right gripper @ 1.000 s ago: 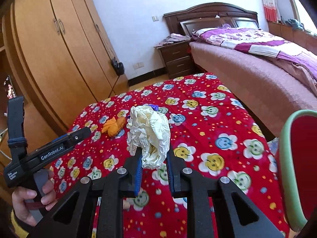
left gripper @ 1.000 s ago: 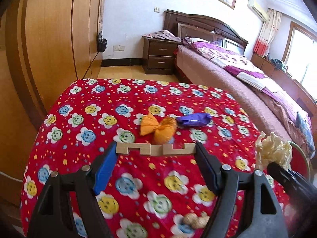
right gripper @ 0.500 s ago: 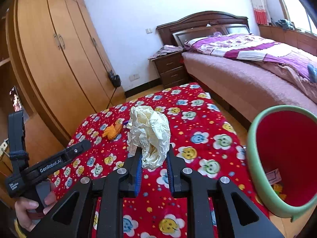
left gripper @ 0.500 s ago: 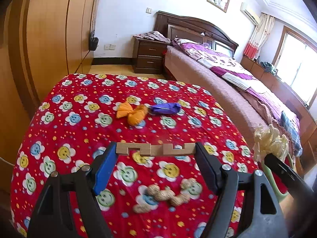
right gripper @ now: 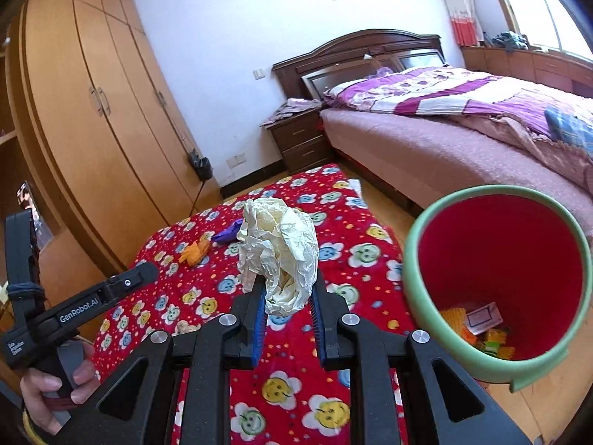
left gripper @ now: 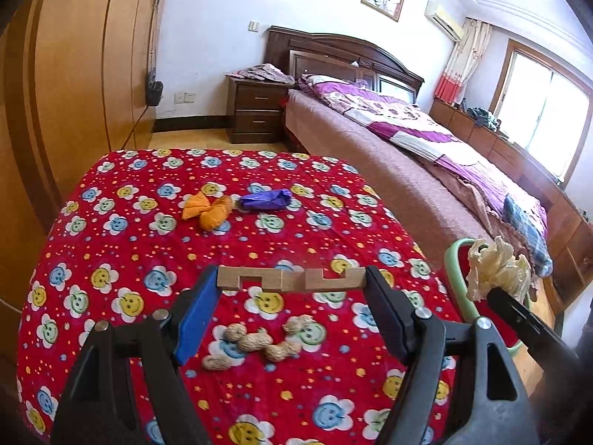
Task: Collect trash
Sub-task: 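Carry the white bag over the bucket with the right tool while the left tool carries the wooden piece, then open both tools to drop the wooden piece and white bag into the bucket, then move both open tools back toward the bed cover, then grasp the orange plastic bag with the left tool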
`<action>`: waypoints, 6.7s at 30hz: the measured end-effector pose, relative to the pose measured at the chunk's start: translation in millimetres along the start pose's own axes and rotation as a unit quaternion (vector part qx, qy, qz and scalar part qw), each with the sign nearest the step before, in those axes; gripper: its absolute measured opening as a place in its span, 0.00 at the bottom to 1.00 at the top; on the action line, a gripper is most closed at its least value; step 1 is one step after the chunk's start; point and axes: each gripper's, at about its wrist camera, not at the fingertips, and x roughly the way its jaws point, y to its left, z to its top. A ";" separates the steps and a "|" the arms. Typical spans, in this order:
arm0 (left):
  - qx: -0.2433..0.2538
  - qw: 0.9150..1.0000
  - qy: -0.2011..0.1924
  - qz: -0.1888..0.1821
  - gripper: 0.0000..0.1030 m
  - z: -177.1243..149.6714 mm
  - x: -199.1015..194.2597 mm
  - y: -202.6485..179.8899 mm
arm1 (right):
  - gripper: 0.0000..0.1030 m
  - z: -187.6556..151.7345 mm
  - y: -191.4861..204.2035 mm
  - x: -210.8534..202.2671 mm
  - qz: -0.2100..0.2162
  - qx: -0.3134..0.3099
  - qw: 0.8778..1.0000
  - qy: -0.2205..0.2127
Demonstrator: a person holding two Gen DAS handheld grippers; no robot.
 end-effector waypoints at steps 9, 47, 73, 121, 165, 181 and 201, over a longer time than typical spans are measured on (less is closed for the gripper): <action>0.003 0.999 0.003 -0.043 0.75 -2.6 -1.9 -22.5 | 0.20 -3.1 -18.5 -18.6 -0.020 0.010 1.000 -0.016; 0.168 0.969 0.038 -0.175 0.75 -31.8 61.2 -191.0 | 0.21 -22.4 -146.1 -63.0 -0.139 0.129 0.981 -0.048; 0.248 0.947 0.097 -0.180 0.81 -68.6 112.5 -240.6 | 0.25 -39.9 -191.4 -54.6 -0.172 0.180 0.968 -0.025; 0.027 1.000 0.014 -0.004 0.81 12.7 35.4 -29.5 | 0.55 -8.8 -91.1 -30.6 -0.107 0.096 0.990 -0.001; -0.007 0.989 0.110 0.100 0.81 61.0 193.3 101.5 | 0.55 41.5 5.1 143.3 -0.041 -0.001 0.995 0.091; 0.018 0.985 0.128 0.118 0.89 62.2 210.3 93.0 | 0.56 34.1 2.7 146.1 -0.036 0.003 0.995 0.098; -0.024 0.987 0.056 0.148 0.37 75.4 163.6 134.9 | 0.56 41.5 56.6 184.3 -0.016 -0.064 0.992 0.109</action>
